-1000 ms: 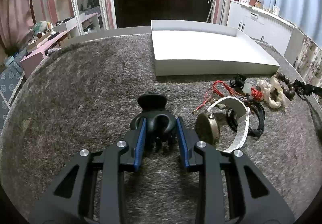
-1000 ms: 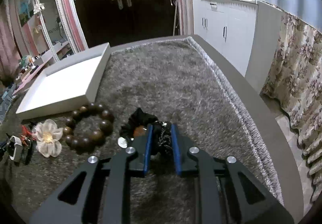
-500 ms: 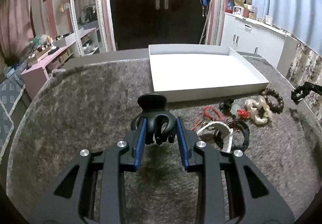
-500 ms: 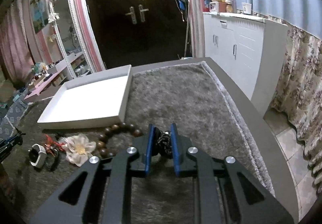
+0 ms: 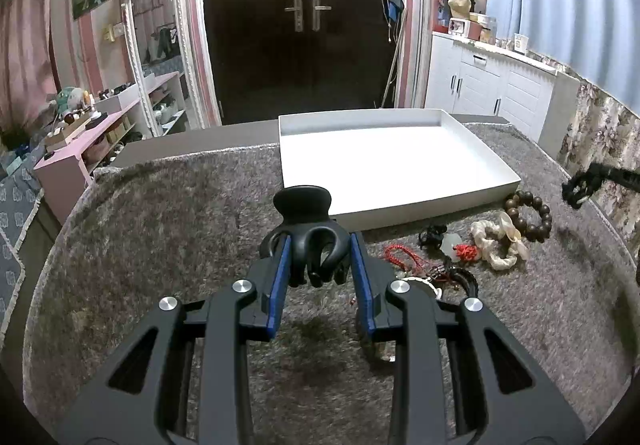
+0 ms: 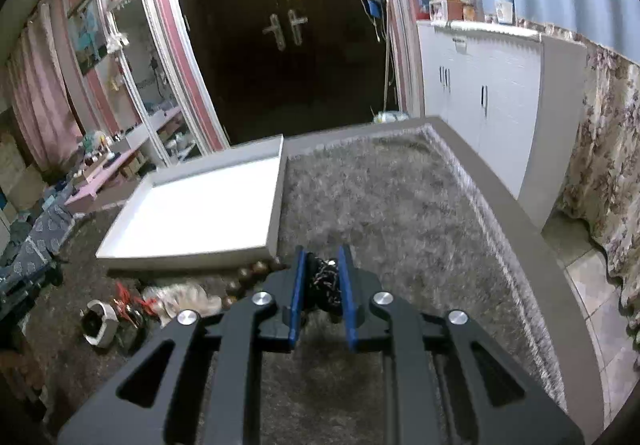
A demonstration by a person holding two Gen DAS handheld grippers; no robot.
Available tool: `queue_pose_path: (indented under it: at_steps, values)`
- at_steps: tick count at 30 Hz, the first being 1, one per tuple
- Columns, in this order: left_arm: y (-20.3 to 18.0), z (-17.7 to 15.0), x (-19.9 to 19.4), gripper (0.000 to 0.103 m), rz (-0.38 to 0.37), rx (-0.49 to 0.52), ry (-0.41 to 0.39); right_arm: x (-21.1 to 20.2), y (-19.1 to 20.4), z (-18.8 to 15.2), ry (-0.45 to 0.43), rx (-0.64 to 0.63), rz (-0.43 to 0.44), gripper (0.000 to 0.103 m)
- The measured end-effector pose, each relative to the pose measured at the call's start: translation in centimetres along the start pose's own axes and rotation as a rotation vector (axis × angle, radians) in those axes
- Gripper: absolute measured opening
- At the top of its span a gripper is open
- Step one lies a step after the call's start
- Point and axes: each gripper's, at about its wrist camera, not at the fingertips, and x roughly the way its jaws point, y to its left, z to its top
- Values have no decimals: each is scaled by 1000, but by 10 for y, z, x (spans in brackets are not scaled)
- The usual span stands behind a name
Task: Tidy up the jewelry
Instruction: 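Carry the claw clip and scrunchie with both tools over the white tray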
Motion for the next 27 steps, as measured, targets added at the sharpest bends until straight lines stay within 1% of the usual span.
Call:
queue_pose_path:
  at_steps: [4, 8, 9, 16, 18, 22, 25, 27]
  values:
    - [0, -1, 0, 28, -3, 1, 6, 18, -5, -25, 75, -13, -28, 17]
    - [1, -4, 1, 28, -2, 1, 10, 24, -6, -38, 111, -55, -74, 18]
    - [1, -6, 2, 28, -3, -1, 11, 24, -5, -39, 113, -67, -83, 20]
    - [2, -12, 5, 28, -7, -6, 20, 25, 2, -39, 112, -136, -120, 20]
    - [2, -13, 4, 28, -7, -7, 21, 21, 5, -37, 92, -153, -135, 20]
    - [4, -16, 3, 28, -4, -6, 23, 16, 5, -35, 69, -139, -119, 22]
    - [5, -16, 3, 28, -4, -8, 26, 22, 9, -38, 86, -158, -99, 23]
    - [5, -16, 4, 28, -4, -9, 27, 28, 11, -39, 102, -168, -102, 23]
